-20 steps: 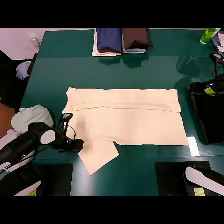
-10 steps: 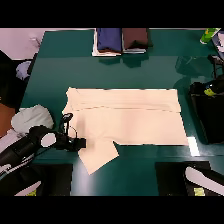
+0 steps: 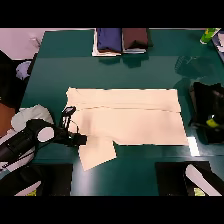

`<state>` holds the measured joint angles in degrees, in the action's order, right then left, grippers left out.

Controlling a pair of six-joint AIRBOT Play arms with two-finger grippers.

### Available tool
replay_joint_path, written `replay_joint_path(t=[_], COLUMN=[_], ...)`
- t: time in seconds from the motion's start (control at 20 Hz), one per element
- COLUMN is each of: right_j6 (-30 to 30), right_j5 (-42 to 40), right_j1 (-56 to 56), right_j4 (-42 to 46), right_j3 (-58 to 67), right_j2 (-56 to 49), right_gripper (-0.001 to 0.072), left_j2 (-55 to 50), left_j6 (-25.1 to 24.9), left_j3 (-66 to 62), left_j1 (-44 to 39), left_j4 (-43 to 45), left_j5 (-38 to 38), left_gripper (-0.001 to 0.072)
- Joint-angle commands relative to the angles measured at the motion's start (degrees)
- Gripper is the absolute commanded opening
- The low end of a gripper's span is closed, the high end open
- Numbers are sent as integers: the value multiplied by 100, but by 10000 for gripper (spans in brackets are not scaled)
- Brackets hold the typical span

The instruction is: Fold the shirts.

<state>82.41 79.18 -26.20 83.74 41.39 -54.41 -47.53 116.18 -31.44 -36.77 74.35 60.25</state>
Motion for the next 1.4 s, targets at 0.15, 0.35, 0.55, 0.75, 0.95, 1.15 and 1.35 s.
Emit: replay_joint_path(t=[0.15, 0.35, 0.55, 0.75, 0.95, 1.15, 1.35], right_j6=[-42, -44, -42, -37, 120, 122, 109], right_j5=[-319, -424, -575, -608, -160, 450, 476], right_j1=[-293, -286, 37, 632, 1091, 1036, 570], right_j4=[-26, -323, -363, -258, 72, 337, 328], right_j3=[-1362, -1458, -1458, -1453, -1021, -527, -516], right_j2=[254, 258, 256, 258, 426, 1045, 1740], right_gripper=[574, 548, 342, 16, 14, 14, 14], left_j2=[4, 4, 4, 4, 7, 7, 7], left_j6=[-120, -120, -122, -284, -323, -481, -560], left_j3=[-61, -61, -61, -85, -479, -627, -1071], left_j1=[4, 4, 4, 4, 4, 4, 22], left_j4=[22, 20, 22, 66, 710, 754, 820], left_j5=[-11, -149, -138, 59, 1156, 1580, 1220], left_gripper=[30, 31, 30, 30, 29, 28, 30])
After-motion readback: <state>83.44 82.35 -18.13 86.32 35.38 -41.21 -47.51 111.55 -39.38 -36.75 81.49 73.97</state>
